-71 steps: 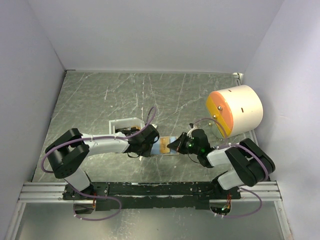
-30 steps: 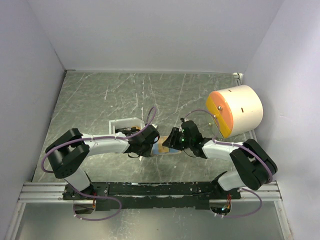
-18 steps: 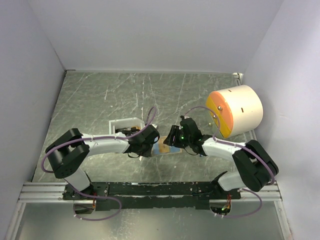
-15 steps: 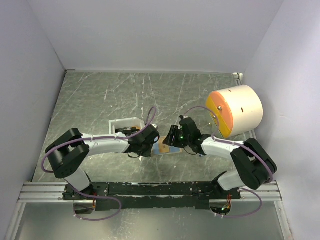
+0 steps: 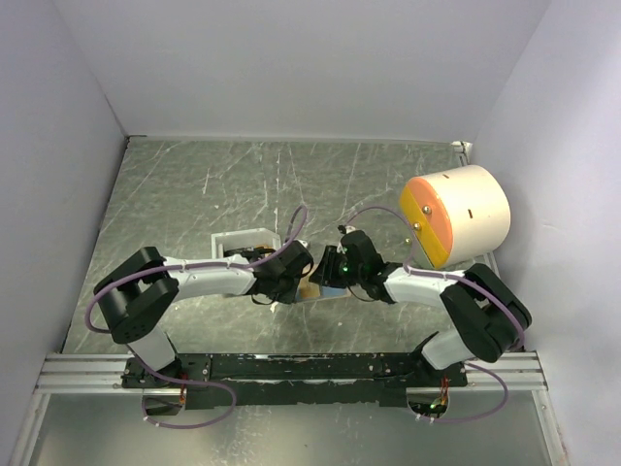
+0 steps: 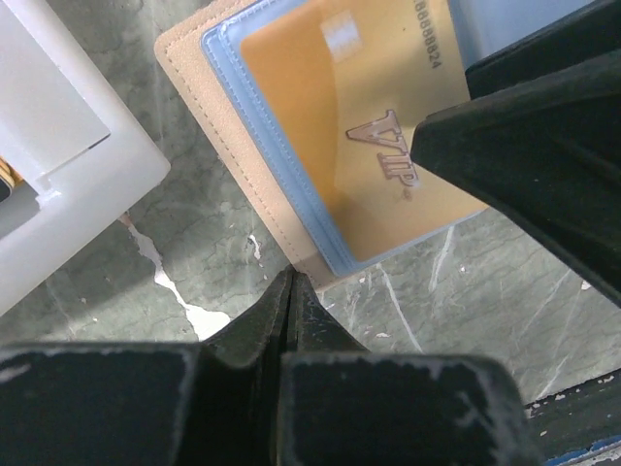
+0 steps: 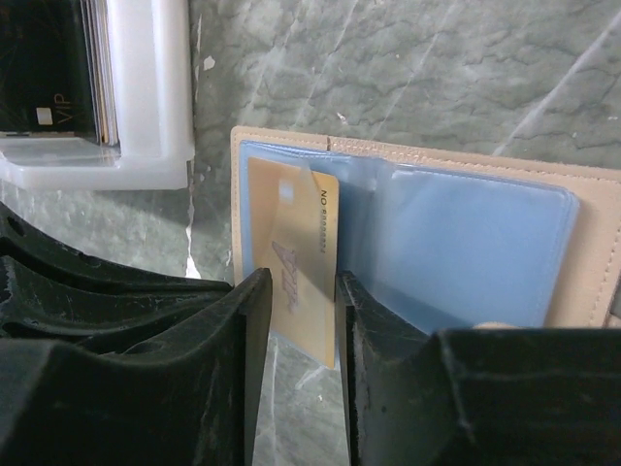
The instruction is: Put the credit cards into the card holder
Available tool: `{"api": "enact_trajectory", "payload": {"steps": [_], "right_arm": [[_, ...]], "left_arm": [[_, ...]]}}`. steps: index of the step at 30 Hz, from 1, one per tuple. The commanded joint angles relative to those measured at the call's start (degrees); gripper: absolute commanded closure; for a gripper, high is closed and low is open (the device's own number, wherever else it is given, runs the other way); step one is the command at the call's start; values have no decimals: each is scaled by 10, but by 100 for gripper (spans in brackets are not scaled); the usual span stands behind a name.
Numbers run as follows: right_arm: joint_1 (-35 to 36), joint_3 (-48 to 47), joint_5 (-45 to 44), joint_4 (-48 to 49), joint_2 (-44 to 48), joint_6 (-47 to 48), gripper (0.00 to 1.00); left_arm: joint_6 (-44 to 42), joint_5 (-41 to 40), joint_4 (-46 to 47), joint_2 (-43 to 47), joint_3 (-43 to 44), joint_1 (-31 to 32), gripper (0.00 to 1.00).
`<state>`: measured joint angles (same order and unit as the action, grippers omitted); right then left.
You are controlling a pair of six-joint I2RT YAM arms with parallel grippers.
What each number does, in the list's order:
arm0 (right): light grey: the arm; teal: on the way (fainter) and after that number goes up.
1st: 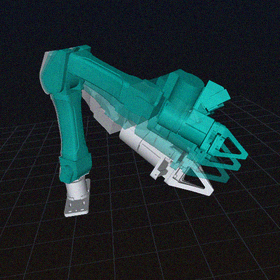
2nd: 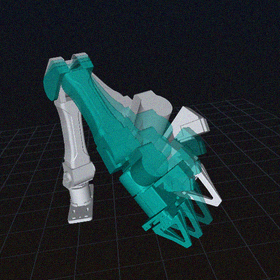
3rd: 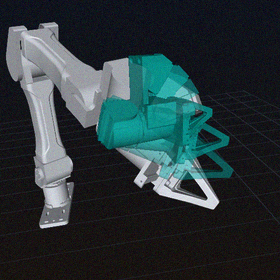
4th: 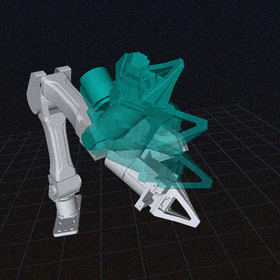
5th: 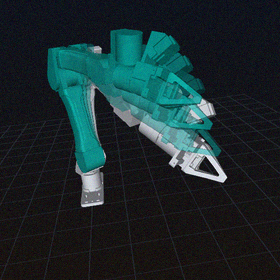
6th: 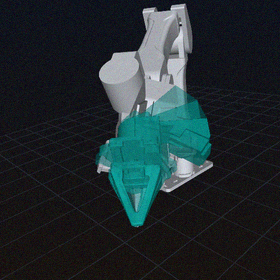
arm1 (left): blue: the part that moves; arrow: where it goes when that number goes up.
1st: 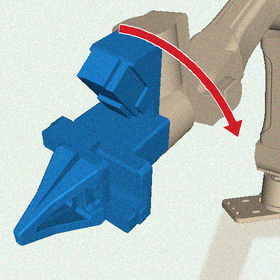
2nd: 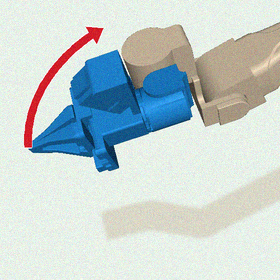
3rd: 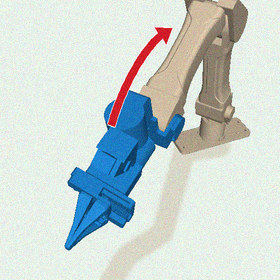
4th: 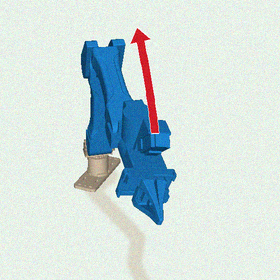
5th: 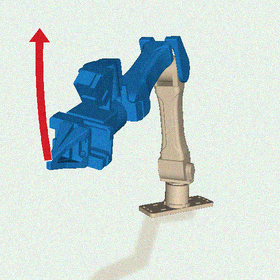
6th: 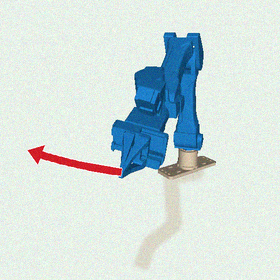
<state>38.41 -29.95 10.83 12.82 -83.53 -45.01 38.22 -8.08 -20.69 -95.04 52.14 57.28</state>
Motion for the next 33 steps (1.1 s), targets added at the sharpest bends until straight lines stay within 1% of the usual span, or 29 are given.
{"api": "enact_trajectory", "payload": {"steps": [1, 7, 11, 12, 18, 21, 23, 26, 29, 33], "right_arm": [[12, 4, 7, 24, -15, -6, 69], [17, 5, 0, 21, -24, -13, 69], [17, -2, -22, -11, -7, -7, 61], [17, -4, -27, -19, 0, -6, 59], [17, -3, -48, -52, 49, -1, 49], [17, -3, -49, -57, 64, -2, 43], [17, -6, -49, -57, 67, -2, 42], [17, -14, -42, -58, 65, -1, 44], [19, -23, -39, -57, 73, -6, 44], [28, -46, -47, -66, 88, -13, 44]], "left_arm": [[2, -13, -4, -19, 10, 6, 93], [3, -17, -8, -19, 14, 6, 93], [6, -15, -12, -7, 12, 6, 93], [8, -15, -16, -1, 13, 7, 91], [12, -29, -71, 49, 46, 6, 74], [15, -51, -105, 82, 67, 4, 68], [13, -58, -123, 102, 78, -5, 67], [9, -53, -153, 130, 89, -43, 68], [-4, -45, -175, 160, 83, -99, 69], [-30, -13, -176, 204, 64, -182, 69]]}}
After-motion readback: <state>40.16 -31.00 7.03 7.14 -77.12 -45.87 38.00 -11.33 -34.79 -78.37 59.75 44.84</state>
